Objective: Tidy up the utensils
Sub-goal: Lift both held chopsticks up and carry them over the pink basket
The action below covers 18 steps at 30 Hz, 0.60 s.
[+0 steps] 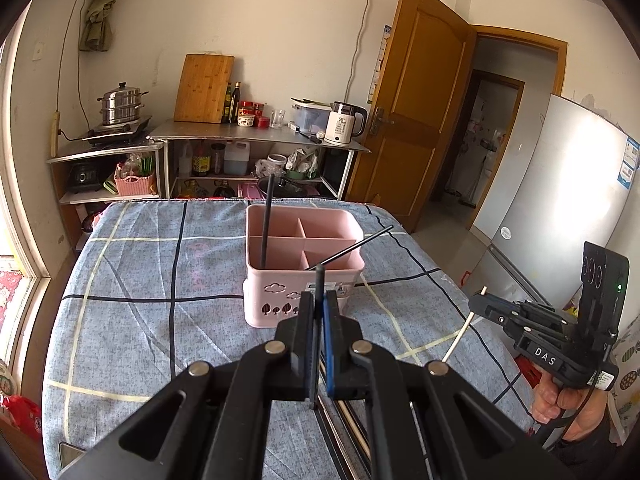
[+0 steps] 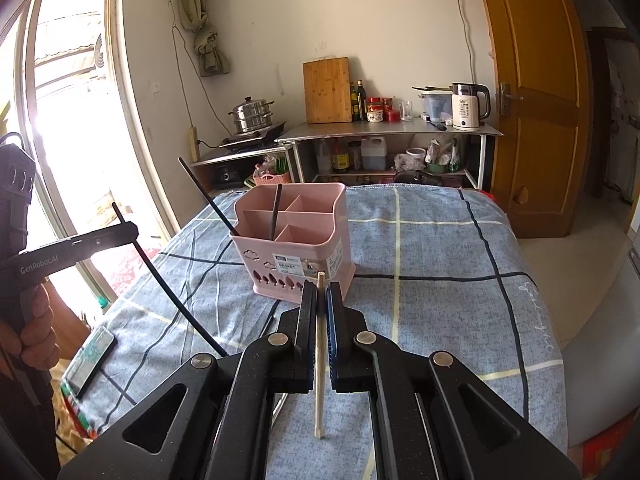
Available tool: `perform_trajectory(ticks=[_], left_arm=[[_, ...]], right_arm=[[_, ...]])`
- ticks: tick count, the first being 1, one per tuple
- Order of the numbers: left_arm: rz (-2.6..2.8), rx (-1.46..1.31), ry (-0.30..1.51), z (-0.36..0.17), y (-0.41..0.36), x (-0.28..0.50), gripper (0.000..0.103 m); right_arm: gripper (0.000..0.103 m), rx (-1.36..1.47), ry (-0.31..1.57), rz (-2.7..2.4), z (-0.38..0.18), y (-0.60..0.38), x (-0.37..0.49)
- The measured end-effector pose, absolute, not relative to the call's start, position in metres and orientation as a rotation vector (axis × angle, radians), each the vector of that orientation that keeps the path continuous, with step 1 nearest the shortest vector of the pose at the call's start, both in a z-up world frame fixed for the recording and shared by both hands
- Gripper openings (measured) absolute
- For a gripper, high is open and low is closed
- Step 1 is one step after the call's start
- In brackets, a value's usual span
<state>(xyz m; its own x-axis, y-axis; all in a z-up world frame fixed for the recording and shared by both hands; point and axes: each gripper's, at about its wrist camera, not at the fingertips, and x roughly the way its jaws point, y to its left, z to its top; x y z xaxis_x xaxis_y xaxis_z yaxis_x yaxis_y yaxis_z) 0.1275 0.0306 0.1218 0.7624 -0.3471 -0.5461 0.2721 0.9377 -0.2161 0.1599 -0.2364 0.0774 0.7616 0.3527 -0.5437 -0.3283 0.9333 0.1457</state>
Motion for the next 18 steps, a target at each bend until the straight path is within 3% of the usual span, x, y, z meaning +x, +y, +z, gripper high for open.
perform_trajectory(ticks=[18], left_arm=[[-0.356,-0.093,0.631,0.128,0.030,0.111,0.005]], right_arm=[[0.004,0.006,0.560,0.368,0.096,-0.242,0.127]])
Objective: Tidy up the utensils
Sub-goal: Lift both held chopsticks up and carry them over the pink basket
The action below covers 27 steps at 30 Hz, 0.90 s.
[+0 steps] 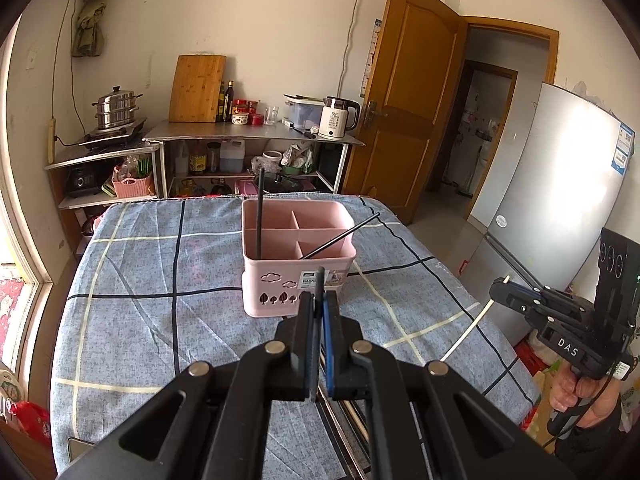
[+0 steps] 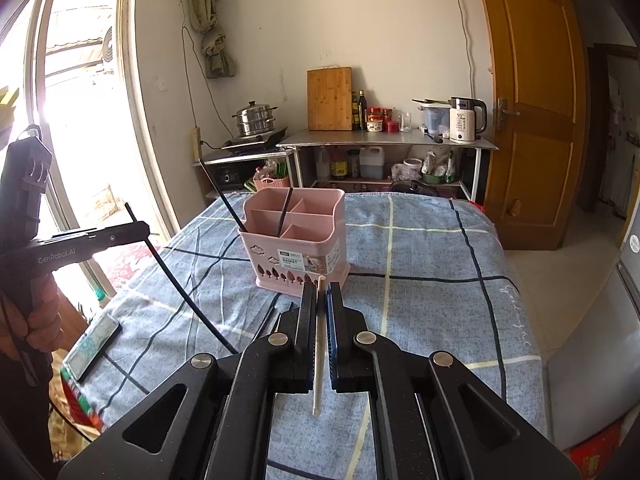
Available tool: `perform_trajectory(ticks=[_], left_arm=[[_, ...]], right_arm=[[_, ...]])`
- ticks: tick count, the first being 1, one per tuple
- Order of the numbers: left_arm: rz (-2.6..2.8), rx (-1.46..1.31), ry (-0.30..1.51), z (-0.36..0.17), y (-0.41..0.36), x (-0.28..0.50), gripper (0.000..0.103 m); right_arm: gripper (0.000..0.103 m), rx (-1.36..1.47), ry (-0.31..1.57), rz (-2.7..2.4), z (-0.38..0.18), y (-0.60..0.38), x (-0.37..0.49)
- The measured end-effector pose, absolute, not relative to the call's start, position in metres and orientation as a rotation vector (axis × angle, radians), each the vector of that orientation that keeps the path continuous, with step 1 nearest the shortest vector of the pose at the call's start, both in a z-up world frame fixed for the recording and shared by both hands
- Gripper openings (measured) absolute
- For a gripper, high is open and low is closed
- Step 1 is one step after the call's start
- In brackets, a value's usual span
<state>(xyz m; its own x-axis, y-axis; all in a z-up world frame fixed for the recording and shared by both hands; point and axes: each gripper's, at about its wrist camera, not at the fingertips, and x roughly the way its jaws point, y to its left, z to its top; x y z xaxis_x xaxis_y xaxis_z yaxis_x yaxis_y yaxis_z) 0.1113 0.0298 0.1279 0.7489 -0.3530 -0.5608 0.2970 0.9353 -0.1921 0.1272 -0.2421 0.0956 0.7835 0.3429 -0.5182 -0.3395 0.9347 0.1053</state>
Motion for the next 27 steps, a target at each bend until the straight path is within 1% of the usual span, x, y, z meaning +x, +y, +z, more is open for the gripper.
perform_trajectory(ticks=[11,27], left_arm=[[-0.361,-0.083,0.627,0.159,0.031,0.144,0.005],[-0.355,-0.059,0.514,0.233,0.032,0.207,0.005]], right_arm=[[0.004,0.005,0.496,0.427,0.128,-0.215,0.157],[0.004,0.053,0.365,0.498,0.184,-0.167,0.219]])
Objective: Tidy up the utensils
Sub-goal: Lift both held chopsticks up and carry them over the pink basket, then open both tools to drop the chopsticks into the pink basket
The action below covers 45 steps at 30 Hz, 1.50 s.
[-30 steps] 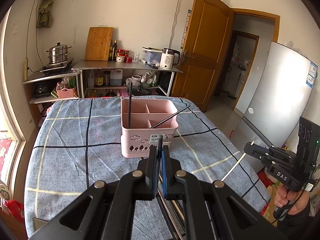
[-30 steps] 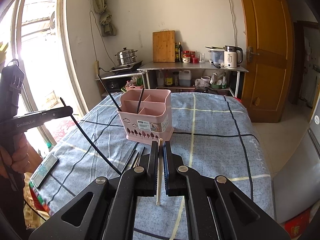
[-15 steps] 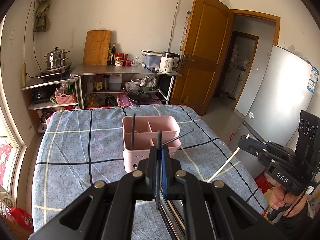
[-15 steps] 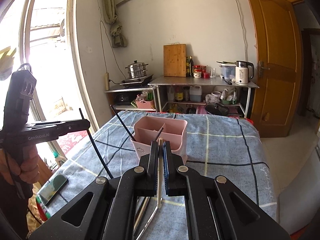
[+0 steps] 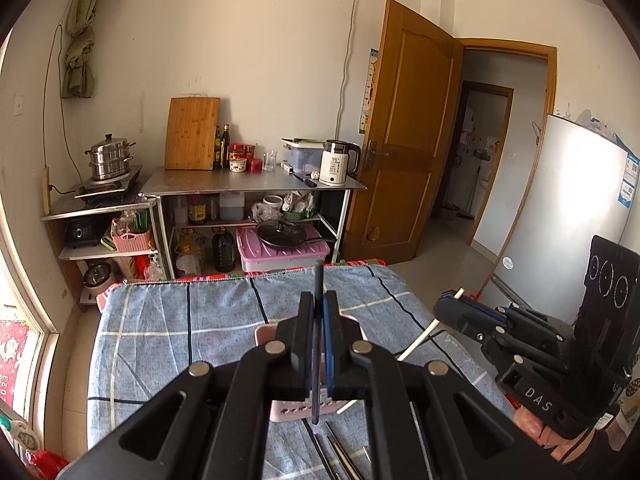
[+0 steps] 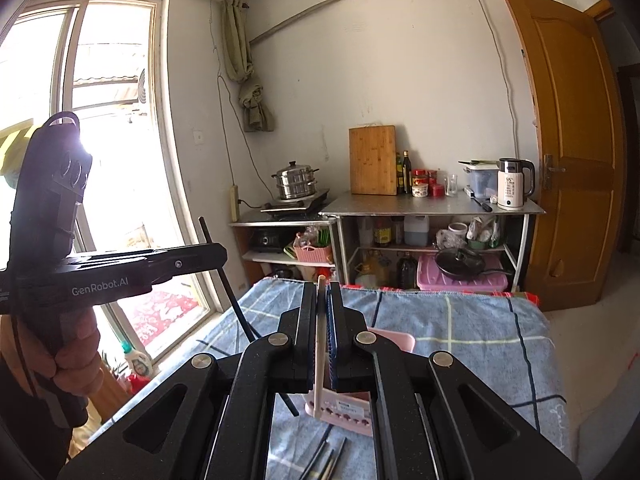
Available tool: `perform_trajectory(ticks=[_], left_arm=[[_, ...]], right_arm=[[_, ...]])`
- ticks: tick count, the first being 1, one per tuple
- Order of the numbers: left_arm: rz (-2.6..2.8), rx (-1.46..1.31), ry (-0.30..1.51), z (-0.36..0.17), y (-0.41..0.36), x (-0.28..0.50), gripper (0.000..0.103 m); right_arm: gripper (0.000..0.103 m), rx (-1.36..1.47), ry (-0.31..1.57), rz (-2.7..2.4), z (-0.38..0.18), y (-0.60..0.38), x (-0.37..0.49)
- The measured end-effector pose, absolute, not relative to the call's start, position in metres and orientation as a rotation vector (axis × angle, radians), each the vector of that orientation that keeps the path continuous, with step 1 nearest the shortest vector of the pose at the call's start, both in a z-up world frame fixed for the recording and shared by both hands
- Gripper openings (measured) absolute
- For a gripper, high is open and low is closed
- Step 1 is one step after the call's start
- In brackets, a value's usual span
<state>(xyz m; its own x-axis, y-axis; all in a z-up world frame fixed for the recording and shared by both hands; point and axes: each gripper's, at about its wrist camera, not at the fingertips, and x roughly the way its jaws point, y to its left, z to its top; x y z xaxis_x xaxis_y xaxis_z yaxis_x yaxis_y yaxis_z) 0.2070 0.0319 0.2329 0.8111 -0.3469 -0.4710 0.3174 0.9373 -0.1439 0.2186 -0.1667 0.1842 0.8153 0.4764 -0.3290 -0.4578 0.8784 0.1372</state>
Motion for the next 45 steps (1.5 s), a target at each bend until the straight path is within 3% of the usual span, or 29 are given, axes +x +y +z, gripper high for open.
perform_trajectory(ticks=[9,31,33,34,35,39,45], left_arm=[[-0.345,-0.067,0.495,0.229,0.037,0.246,0.005],[-0.336,-0.165,0.651,0.136,0.056,0.282,0.005],[-0.325,-0.168,0.659,0.137,0.059,0.282,0.006],[-0.319,-0.165,0.660,0.137,0.059,0.281,0.006],[-0.318,-0.163,0.656,0.139,0.059,0.279,0.008],[-0.301,-0.157,0.613,0.149,0.063,0.267,0.028],[-0.287,-0.150,0.554,0.166,0.069,0.239,0.033]], right_arm=[[0.004,0.091,0.358,0.465,0.177,-0.160,0.260],[0.005,0.082,0.577,0.450,0.090,-0.149,0.307],[0.006,0.071,0.587,0.454,0.089,-0.148,0.306],[0.013,0.068,0.581,0.456,0.090,-0.149,0.304],[0.019,0.069,0.574,0.457,0.092,-0.150,0.302],[0.021,0.083,0.545,0.453,0.103,-0.160,0.294],[0.021,0.093,0.502,0.445,0.116,-0.178,0.268]])
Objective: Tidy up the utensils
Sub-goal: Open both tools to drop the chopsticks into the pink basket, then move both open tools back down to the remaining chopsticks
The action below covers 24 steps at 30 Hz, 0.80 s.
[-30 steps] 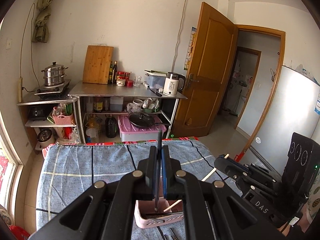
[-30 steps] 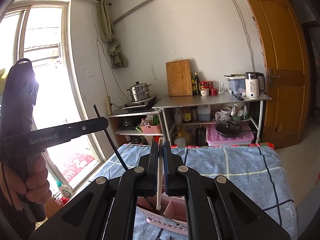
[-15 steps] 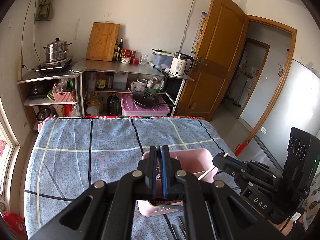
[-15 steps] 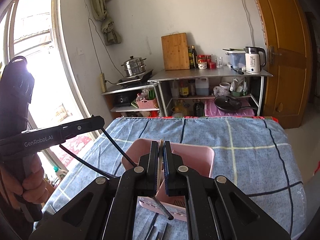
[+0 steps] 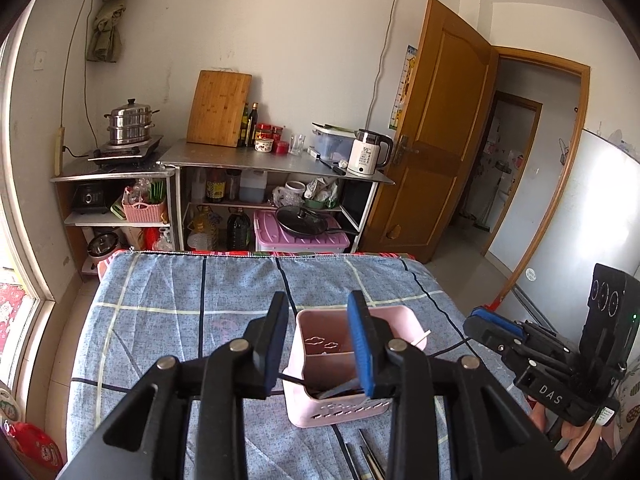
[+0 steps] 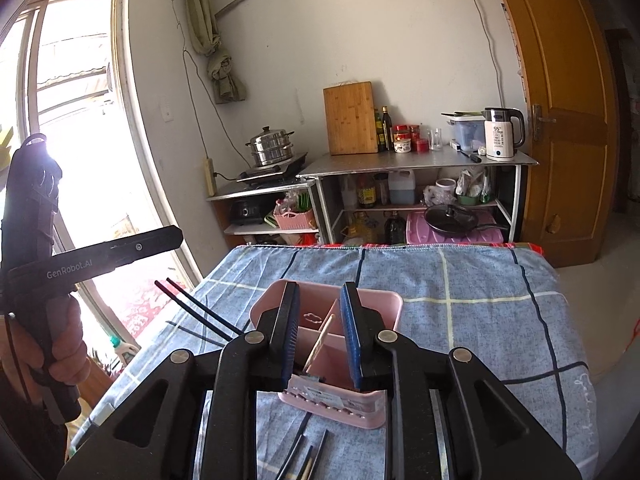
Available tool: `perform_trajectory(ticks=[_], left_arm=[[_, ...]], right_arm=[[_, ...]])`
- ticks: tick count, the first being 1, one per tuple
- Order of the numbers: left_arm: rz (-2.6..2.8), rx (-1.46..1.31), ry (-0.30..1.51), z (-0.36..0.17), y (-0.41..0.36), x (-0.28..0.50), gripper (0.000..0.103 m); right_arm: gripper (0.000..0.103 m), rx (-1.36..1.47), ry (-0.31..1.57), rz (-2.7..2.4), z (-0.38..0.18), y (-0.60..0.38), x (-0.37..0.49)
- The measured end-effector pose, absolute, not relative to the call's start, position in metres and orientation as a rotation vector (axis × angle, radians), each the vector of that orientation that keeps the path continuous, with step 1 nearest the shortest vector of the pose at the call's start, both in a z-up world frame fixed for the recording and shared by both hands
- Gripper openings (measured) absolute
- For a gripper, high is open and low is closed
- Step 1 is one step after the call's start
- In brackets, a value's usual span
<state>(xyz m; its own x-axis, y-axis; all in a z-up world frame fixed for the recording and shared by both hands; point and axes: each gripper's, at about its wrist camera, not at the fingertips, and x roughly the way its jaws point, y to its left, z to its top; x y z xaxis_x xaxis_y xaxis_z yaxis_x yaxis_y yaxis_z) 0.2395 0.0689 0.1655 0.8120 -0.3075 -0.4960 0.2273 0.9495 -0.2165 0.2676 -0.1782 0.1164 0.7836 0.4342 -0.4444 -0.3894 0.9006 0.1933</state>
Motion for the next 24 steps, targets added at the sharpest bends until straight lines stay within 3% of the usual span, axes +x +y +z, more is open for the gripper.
perform_trajectory(ticks=[10,24], left_arm=[[-0.279,-0.127,0.496,0.153,0.064,0.168,0.037],[-0.356,-0.123,0.618,0.067,0.030,0.110,0.037]], right_arm=[[0.021,0.087,0.488,0.422,0.104,-0.209,0.201],[0.021,0.138,0.588,0.390,0.043,-0.236,0.145]])
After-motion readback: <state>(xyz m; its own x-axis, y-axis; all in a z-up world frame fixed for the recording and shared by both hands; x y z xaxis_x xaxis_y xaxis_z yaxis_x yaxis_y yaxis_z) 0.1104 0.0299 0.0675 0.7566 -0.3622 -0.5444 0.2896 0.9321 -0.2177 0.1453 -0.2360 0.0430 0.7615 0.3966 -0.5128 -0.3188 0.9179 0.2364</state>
